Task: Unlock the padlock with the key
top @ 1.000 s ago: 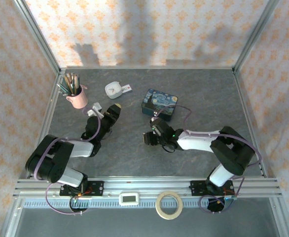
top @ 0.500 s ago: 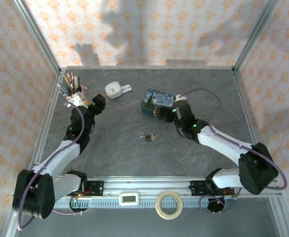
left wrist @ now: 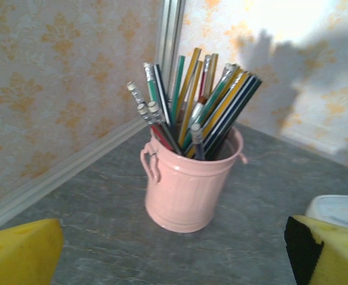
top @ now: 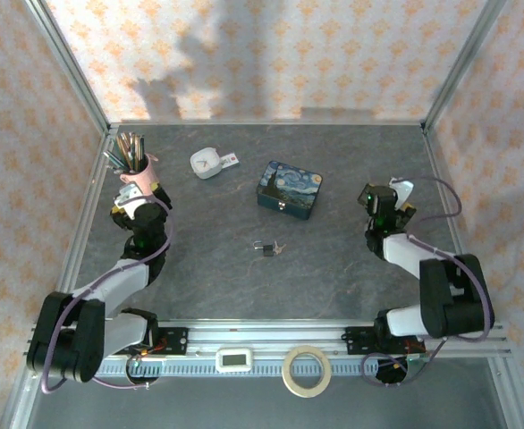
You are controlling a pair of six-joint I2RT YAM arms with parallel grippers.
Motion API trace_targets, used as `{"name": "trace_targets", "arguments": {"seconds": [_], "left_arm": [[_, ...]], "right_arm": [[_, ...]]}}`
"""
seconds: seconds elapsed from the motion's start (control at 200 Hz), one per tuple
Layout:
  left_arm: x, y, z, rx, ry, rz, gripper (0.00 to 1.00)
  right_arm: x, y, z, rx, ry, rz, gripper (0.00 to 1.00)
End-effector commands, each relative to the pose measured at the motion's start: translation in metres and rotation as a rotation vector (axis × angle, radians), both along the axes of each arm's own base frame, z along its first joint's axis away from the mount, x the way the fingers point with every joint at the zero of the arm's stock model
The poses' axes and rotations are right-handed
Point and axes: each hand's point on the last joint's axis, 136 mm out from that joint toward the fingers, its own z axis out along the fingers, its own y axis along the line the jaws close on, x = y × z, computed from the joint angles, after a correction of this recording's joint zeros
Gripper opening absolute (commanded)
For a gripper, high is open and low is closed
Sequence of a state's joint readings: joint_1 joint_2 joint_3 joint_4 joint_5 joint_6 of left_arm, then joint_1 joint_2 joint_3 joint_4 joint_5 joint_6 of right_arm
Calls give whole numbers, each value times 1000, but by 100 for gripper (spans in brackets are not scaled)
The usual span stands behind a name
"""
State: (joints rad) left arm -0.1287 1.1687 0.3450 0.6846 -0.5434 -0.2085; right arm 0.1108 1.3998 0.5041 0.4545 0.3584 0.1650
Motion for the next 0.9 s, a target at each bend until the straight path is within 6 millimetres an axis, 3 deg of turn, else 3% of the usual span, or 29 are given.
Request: {"name": "trace_targets", "arguments": {"seconds": [0.0, 0.155, 0.27, 0.335, 0.535, 0.651, 0.716, 0.776, 0.891], "left_arm": [[-2, 12, 12, 90, -33, 66, 95], [-9, 13, 3, 114, -90, 62, 96], [-3, 2, -8, 120, -95, -20, 96], [1, -3, -11, 125, -102, -57, 96], [9, -16, -23, 138, -77, -145, 97], [9, -27, -17, 157, -120, -223, 98], [10, -27, -28, 124, -100, -265, 98], [10, -26, -22, 148, -147, -267, 98], [17, -26, -34, 123, -73, -271, 98]], "right_arm": [[16, -2, 20, -39, -135, 24, 99], [20, 0, 17, -79, -186, 56, 98], [18, 3, 14, -70, -200, 95, 93], [11, 7, 18, -69, -239, 122, 100], [-14, 6, 23, -71, -369, 136, 100], [-13, 6, 21, -69, -349, 135, 100], [-12, 7, 18, -63, -329, 137, 100], [-12, 6, 20, -66, -344, 137, 100], [-12, 7, 19, -66, -338, 138, 100]]}}
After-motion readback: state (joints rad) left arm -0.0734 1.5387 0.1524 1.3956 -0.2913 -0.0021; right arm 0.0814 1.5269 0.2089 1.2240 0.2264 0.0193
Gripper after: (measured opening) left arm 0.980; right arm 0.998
